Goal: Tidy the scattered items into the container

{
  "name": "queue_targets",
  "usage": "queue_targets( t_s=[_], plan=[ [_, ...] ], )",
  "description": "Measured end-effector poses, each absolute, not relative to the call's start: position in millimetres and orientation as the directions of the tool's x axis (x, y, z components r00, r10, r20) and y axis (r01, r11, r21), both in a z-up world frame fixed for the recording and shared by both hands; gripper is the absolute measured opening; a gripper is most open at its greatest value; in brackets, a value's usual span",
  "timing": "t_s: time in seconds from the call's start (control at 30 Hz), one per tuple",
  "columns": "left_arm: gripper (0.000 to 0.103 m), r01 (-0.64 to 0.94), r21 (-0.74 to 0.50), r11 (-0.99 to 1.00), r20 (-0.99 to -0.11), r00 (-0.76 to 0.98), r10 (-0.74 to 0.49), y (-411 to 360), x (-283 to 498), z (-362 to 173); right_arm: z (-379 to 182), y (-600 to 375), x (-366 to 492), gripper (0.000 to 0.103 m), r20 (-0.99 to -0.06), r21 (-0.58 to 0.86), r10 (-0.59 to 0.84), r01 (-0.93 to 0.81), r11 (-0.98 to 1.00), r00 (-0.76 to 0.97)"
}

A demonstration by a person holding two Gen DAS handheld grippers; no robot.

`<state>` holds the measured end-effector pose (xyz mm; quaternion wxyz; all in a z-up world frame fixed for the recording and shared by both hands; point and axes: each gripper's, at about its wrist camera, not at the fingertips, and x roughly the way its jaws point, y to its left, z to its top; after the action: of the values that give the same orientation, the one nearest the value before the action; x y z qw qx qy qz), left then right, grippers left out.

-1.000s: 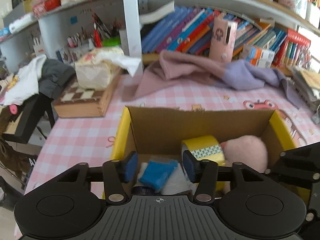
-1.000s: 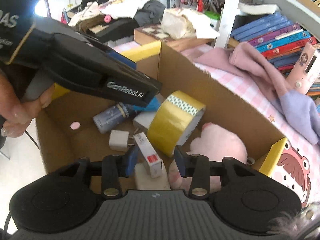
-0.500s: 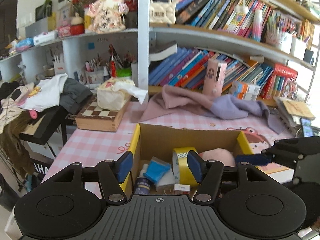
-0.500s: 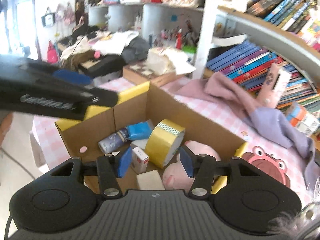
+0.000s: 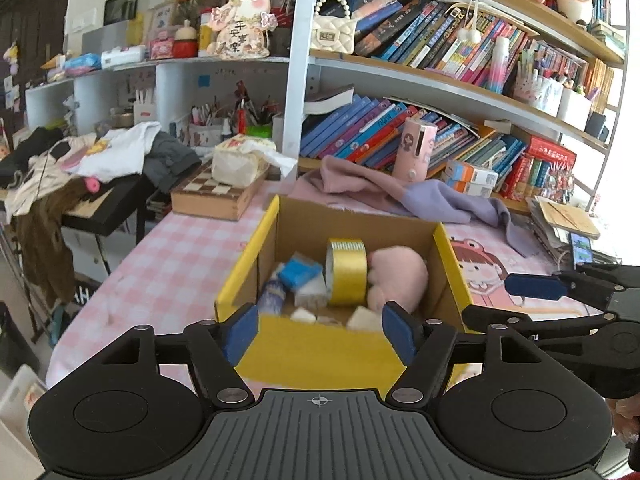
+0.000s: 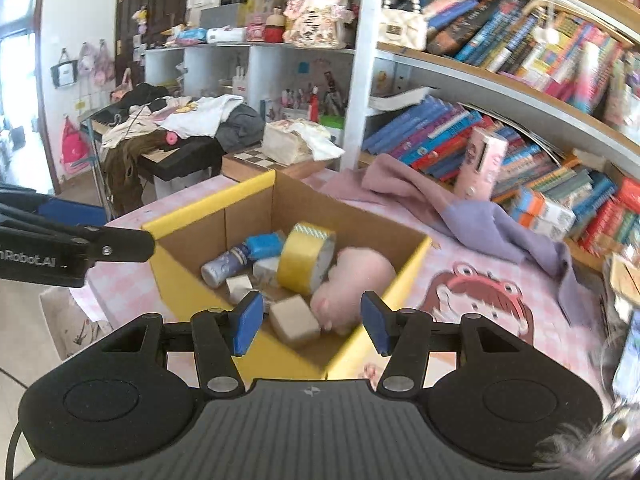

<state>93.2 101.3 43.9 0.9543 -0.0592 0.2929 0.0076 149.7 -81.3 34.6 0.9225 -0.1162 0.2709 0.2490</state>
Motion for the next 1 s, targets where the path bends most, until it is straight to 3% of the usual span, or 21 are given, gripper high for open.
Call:
queue_targets(
  t_s=[0.43, 1.0],
  plan=[
    [0.073, -0.056, -0.097, 0.994, -0.589, 0.808, -0.012, 81, 32, 24, 18, -109, 77, 0.058, -0.569, -0.066, 0.325, -0.435, 0.898, 0.756],
    [0.079, 0.045, -0.054, 0.998, -0.623, 0.779, -0.069, 38, 10, 3, -7, -148, 28, 0.069, -0.607, -0.067, 0.165, -0.257, 0.964, 0.777]
  ],
)
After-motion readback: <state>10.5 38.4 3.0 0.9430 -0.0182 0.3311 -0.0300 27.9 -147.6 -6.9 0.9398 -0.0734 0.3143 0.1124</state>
